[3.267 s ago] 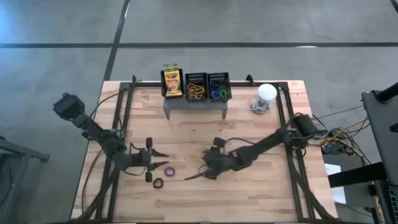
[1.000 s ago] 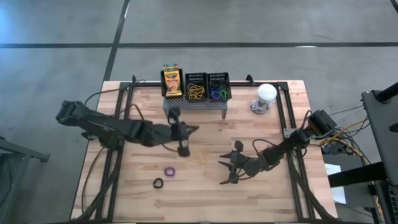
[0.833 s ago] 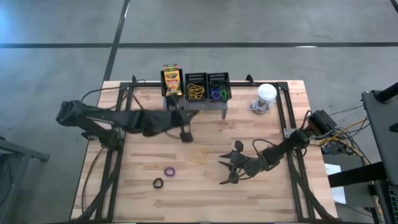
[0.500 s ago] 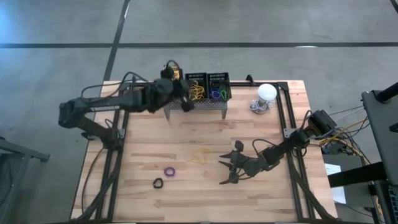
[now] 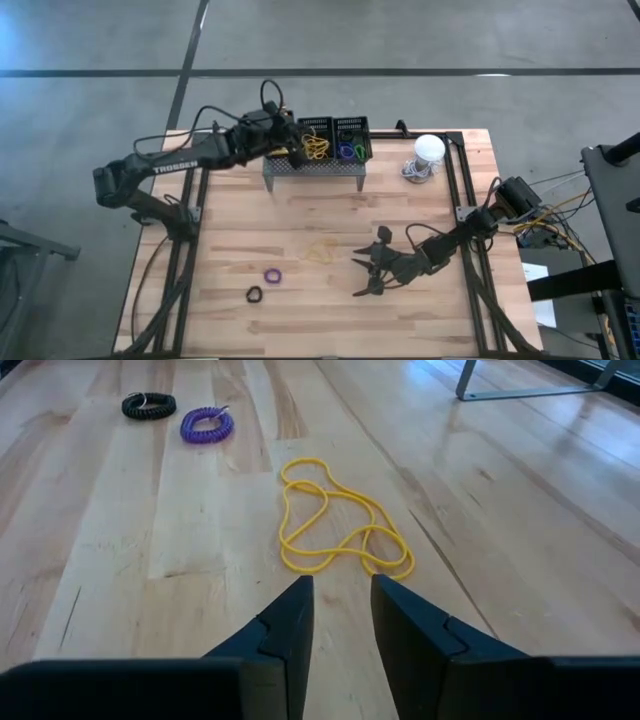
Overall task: Pick & Place Office Desk Supplies
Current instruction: Put the yellow rubber band in the middle black bin on the shelf
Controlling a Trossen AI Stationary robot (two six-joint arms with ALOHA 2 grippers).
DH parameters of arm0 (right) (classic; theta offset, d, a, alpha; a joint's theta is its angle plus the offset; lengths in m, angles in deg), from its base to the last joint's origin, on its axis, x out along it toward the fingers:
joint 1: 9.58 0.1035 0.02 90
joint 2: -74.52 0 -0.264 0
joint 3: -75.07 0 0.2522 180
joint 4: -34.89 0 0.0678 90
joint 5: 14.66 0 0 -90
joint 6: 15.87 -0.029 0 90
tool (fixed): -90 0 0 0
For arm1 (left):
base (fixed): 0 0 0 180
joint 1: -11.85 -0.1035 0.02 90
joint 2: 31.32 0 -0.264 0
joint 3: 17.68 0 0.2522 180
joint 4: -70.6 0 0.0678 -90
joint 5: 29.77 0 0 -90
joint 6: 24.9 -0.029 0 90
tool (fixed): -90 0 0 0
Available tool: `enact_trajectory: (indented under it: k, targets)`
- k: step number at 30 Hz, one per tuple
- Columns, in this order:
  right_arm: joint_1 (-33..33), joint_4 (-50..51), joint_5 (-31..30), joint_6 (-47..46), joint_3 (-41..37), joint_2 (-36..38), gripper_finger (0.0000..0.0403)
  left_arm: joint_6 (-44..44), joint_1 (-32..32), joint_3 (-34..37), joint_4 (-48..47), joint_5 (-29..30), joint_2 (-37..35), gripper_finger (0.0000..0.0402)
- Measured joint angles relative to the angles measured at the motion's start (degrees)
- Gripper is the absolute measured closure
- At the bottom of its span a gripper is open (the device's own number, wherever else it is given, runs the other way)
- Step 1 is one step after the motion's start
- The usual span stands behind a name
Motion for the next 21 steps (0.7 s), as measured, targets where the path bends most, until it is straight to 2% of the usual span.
enact_trajectory:
  k: [6, 11, 14, 16, 21]
  targets:
    - [0.0, 0.0, 0.0, 0.0, 0.0, 0.0, 0.0306, 0.4, -0.3, -1.9, -2.6, 0.0, -0.1, 0.0268]
    - [0.0, 0.1, -0.1, 0.1, 0.0, 0.0, 0.0303, 2.3, 3.9, -6.7, -16.1, 0.0, -2.4, 0.0248]
    - [-0.1, 0.3, -0.1, 0.0, -0.1, 0.0, 0.0305, 5.2, 9.3, -6.5, -23.5, 0.0, -4.9, 0.0255]
    - [-0.1, 0.2, -0.1, 0.0, -0.1, 0.0, 0.0307, 7.2, 14.0, -3.7, -25.2, 1.3, -6.8, 0.0264]
    - [-0.1, -1.1, -0.2, 0.3, 0.4, -1.1, 0.0308, 12.9, 29.7, 9.0, -19.0, 10.3, -10.8, 0.0282]
